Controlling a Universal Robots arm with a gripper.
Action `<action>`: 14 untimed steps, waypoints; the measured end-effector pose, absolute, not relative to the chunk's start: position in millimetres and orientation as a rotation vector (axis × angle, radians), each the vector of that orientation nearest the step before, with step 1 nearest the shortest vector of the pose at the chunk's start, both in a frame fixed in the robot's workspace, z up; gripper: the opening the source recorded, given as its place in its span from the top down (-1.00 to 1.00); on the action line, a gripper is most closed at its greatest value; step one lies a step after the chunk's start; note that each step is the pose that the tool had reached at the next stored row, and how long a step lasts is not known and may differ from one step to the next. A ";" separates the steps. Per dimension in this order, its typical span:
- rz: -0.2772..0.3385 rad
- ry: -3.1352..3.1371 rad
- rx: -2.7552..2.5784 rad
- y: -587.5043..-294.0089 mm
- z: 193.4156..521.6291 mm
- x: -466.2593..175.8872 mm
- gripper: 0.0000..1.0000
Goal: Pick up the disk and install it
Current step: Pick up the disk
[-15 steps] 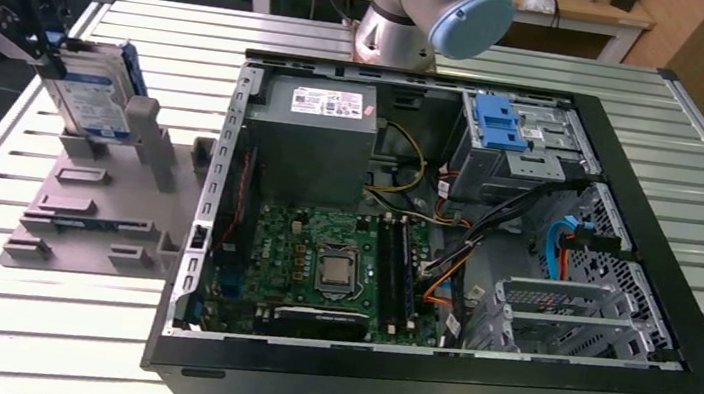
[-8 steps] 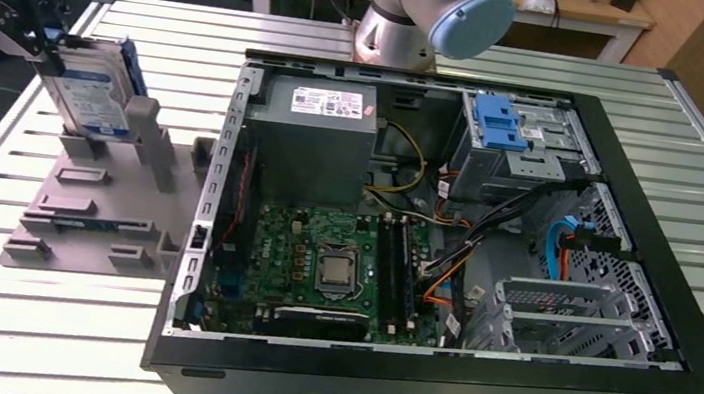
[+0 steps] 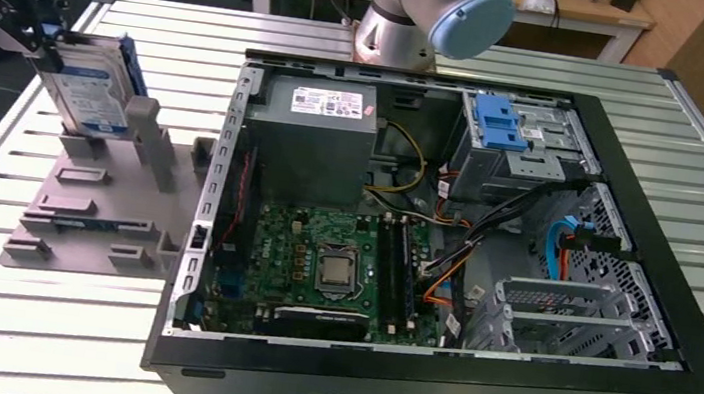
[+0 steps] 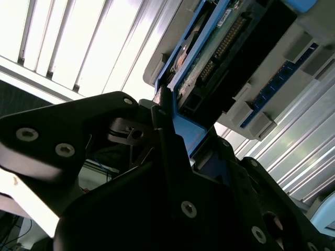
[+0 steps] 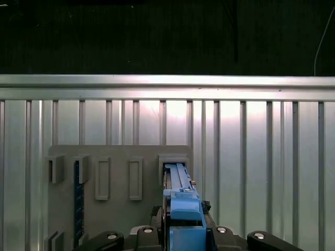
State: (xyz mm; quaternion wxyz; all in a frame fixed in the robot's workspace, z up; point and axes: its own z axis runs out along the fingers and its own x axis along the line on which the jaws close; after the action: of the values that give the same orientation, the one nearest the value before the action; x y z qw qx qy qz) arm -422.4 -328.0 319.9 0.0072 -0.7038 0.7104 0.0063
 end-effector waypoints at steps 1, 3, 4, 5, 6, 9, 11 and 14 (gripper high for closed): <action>0.020 2.222 -2.201 -328.0 320.5 -422.3 0.27; 0.020 2.221 -2.201 -328.0 321.5 -422.4 0.27; 0.020 2.221 -2.201 -328.0 322.0 -422.4 0.27; 0.020 2.222 -2.201 -327.9 322.5 -422.4 0.27; 0.020 2.222 -2.201 -328.0 323.0 -422.4 0.27; 0.020 2.221 -2.201 -328.0 324.6 -422.3 0.27; 0.020 2.222 -2.201 -328.0 325.7 -422.4 0.27; 0.020 2.221 -2.201 -328.0 327.1 -422.4 0.27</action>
State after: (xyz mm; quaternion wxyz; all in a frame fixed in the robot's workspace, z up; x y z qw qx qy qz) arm -422.4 -328.0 327.1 0.0072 -0.7038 0.7104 0.0063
